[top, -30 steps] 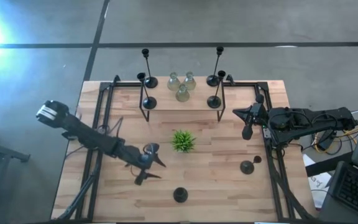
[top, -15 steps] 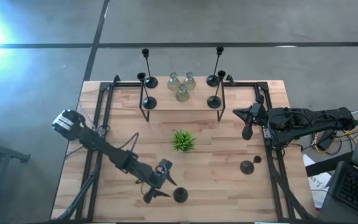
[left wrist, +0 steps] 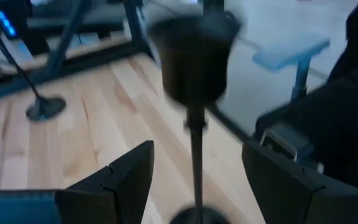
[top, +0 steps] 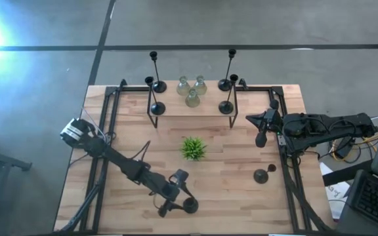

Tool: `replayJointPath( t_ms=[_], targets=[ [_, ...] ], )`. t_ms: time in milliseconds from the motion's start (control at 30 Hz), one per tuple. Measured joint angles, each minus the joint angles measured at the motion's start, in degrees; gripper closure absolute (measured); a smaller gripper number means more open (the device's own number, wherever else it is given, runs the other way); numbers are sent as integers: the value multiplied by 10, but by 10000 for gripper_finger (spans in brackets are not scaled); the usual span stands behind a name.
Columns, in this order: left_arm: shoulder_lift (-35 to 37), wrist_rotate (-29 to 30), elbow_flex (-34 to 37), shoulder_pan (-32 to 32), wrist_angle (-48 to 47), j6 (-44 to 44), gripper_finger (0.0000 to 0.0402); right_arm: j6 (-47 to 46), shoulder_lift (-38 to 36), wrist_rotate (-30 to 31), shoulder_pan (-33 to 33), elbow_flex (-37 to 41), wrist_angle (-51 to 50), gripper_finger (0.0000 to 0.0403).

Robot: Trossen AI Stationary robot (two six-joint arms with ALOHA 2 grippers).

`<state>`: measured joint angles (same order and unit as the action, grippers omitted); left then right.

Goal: Pick & Place candle stick holders
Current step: Put the black candlestick holder on the shelf

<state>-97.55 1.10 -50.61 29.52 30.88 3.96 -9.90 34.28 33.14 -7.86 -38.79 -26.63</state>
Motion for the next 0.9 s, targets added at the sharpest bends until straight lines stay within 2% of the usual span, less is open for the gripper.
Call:
replayJointPath(
  t_ms=[400, 533, 700, 867, 900],
  targets=[
    [-10, 0, -5, -4, 21, -11, 155, 0, 0, 0, 0, 0, -1, 394],
    [-14, 0, -9, -10, 22, -14, 173, 0, 0, 0, 0, 0, -1, 394],
    [-14, 0, -9, -10, 22, -30, 243, 0, 0, 0, 0, 0, -1, 394],
    [-14, 10, -10, -10, 21, -39, 366, 11, 0, 0, 0, 0, -1, 394],
    [-14, 19, -12, -10, 21, -40, 380, 11, 0, 0, 0, 0, -1, 394]
  ],
)
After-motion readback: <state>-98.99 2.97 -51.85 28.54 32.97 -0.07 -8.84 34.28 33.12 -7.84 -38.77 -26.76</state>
